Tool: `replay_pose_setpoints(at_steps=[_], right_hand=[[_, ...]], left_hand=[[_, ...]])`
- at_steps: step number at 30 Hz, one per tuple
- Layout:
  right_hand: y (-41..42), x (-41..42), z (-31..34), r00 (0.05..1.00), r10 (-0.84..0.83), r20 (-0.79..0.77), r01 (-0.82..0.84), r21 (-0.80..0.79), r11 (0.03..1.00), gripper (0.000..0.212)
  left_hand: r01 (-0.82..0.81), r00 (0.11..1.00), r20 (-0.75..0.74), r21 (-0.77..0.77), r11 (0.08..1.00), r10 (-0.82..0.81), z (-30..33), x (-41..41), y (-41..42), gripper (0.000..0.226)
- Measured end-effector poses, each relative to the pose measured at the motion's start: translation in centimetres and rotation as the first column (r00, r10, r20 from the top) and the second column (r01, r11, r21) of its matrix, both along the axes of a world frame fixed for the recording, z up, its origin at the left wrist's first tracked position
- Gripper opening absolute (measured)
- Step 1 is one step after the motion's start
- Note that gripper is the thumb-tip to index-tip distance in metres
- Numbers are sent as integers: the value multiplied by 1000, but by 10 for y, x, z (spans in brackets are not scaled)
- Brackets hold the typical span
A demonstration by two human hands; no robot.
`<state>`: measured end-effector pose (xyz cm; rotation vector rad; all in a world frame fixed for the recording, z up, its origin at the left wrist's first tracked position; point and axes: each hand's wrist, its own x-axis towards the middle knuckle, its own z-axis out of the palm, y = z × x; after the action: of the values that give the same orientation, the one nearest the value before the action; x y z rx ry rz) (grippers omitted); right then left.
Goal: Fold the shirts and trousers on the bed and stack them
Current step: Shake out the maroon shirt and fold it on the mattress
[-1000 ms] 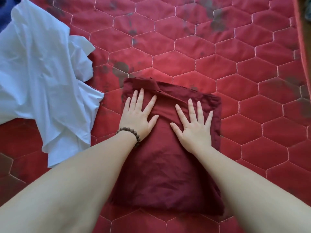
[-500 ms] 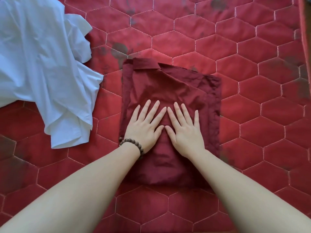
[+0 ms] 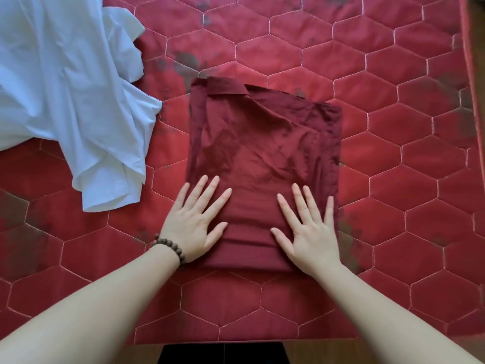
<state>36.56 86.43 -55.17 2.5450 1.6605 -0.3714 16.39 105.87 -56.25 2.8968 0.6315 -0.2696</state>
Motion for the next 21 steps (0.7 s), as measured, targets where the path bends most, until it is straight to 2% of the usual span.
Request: replay_pose_setpoints(at_steps=[4,8,10,12,15,18,19,21], right_hand=[[-11,5,5,999,-2,-41,0,-37,999,66],[-26,37,16,995,50,-88,-47,36,998,54],[-47,65,25,999,-31,-41,32,33,999,63],[-61,85,33,999,-34,31,34,-15,999,73],[-58,88,36,979,195,58,-190,-73,979,72],[-47,78,38,868,496,26,-489,-123,863,83],[-44,76,40,835,550,9,-544,-125,830,87],[-35,76,46,828,556,-69,-560,-107,822,92]], left_hand=[[31,999,-20,-6,1000,-31,4,-20,10,62],[67,995,73,16,998,-68,14,-24,30,56],[84,994,57,86,993,-89,20,-30,48,69],[129,991,19,132,983,-133,26,-30,60,75],[288,957,-7,134,948,-290,28,-19,56,69],[458,889,-4,70,886,-458,31,-7,47,67],[481,876,-9,36,876,-481,33,-4,47,69],[461,887,13,-63,885,-461,38,-1,50,77]])
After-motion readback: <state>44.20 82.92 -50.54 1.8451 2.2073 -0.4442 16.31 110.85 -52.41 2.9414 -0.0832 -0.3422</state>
